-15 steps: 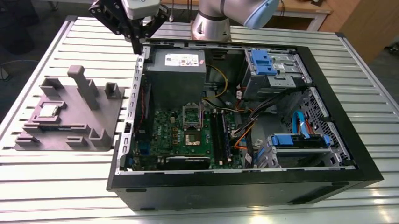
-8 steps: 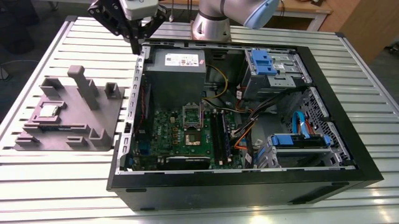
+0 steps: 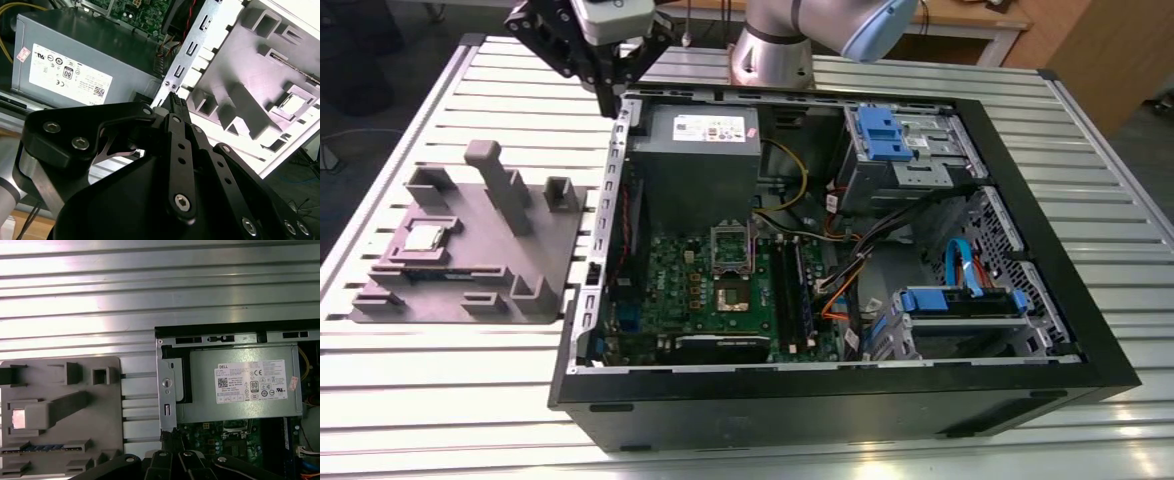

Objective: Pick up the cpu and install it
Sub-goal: 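Reach for the cpu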

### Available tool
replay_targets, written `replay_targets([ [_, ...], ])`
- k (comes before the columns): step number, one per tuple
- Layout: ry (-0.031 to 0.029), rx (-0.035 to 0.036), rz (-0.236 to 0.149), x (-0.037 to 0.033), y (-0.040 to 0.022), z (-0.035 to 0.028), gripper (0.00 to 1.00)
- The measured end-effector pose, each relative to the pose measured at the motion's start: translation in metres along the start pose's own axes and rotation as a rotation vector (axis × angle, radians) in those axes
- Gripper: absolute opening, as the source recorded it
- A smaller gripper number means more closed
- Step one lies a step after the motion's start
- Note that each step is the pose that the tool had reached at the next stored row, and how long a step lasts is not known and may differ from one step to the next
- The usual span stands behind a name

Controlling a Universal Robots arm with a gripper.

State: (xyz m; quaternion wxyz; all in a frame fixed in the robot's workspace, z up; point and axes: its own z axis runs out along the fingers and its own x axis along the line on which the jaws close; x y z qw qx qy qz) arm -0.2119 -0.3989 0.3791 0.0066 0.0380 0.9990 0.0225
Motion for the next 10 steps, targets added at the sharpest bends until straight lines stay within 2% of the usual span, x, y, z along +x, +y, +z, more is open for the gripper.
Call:
replay_targets([
  [10, 0.0021, 0.0002, 0.000, 0.0031, -0.0003, 0.0015, 0.10],
])
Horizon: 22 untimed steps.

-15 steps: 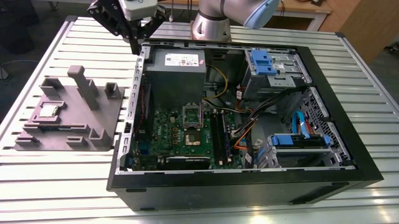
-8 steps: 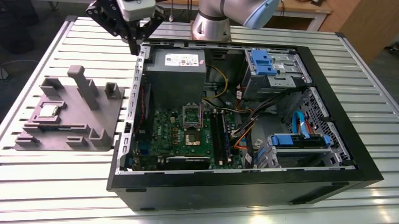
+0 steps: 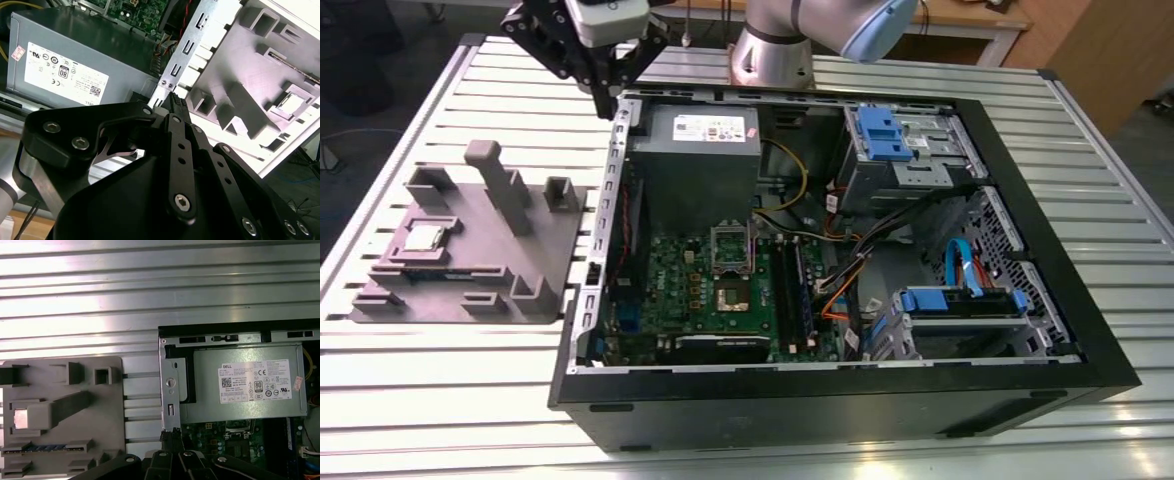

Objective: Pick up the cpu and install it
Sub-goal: 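Reach for the cpu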

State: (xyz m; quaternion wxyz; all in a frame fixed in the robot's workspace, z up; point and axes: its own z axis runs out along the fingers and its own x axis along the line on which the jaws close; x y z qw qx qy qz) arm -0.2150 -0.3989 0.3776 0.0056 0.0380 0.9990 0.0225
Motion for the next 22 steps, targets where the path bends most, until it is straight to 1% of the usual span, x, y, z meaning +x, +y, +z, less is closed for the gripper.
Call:
replay_targets([
  [14, 0.0021, 0.0001, 0.000, 0.0033, -0.0003, 0.0018, 0.10],
  [22, 0.0024, 0.0001, 0.000, 0.0070, -0.0006, 0.0026, 0.10],
])
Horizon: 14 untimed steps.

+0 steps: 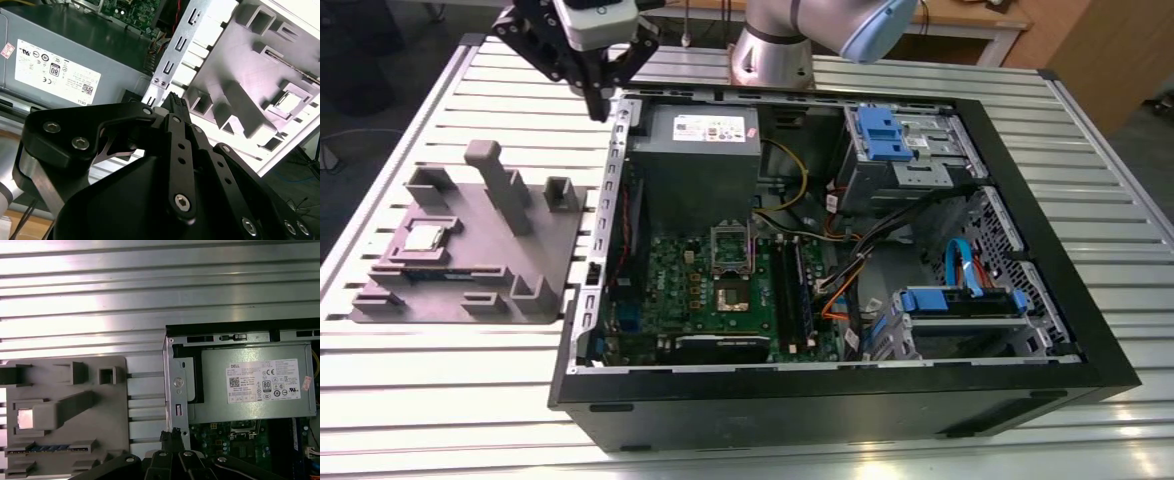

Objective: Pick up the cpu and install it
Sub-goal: 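Reach for the cpu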

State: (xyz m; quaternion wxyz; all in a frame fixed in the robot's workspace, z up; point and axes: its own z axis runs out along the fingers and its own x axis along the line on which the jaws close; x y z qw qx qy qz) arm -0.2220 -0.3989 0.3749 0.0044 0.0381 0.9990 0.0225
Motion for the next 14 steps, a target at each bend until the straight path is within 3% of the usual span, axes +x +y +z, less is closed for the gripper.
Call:
replay_targets([
  [14, 0.0000, 0.0000, 0.000, 0.0020, -0.0001, -0.0018, 0.10],
])
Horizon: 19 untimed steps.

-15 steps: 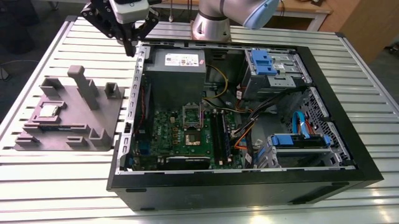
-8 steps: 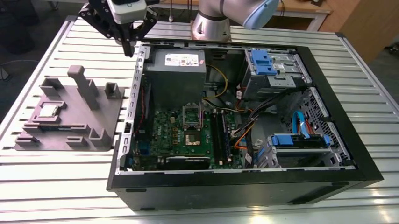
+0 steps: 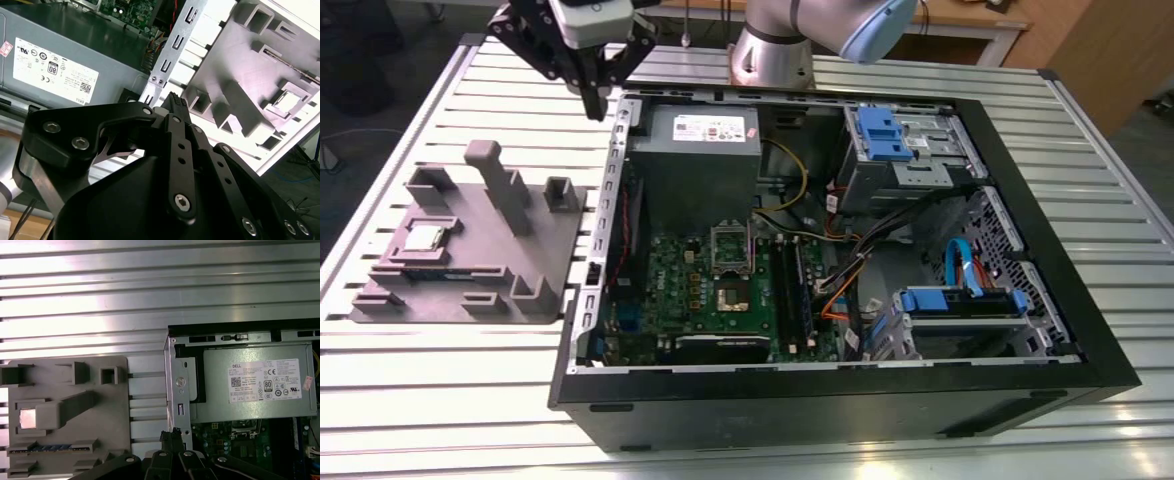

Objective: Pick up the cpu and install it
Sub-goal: 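Reach for the cpu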

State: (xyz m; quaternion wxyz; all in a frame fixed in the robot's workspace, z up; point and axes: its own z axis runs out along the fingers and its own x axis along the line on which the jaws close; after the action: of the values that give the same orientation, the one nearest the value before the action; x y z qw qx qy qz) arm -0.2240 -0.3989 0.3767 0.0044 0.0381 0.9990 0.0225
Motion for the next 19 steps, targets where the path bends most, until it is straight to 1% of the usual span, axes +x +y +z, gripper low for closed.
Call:
replay_targets([
  [3, 0.0000, 0.0000, 0.000, 0.0009, 0.0000, -0.0003, 0.10],
  [10, 0.0000, 0.0000, 0.000, 0.0107, -0.0008, -0.0004, 0.10],
  [13, -0.0001, 0.0000, 0.000, 0.0137, -0.0010, -0.0004, 0.10],
  [19, -0.0001, 0.0000, 0.000, 0.0158, -0.0012, -0.0004, 0.10],
])
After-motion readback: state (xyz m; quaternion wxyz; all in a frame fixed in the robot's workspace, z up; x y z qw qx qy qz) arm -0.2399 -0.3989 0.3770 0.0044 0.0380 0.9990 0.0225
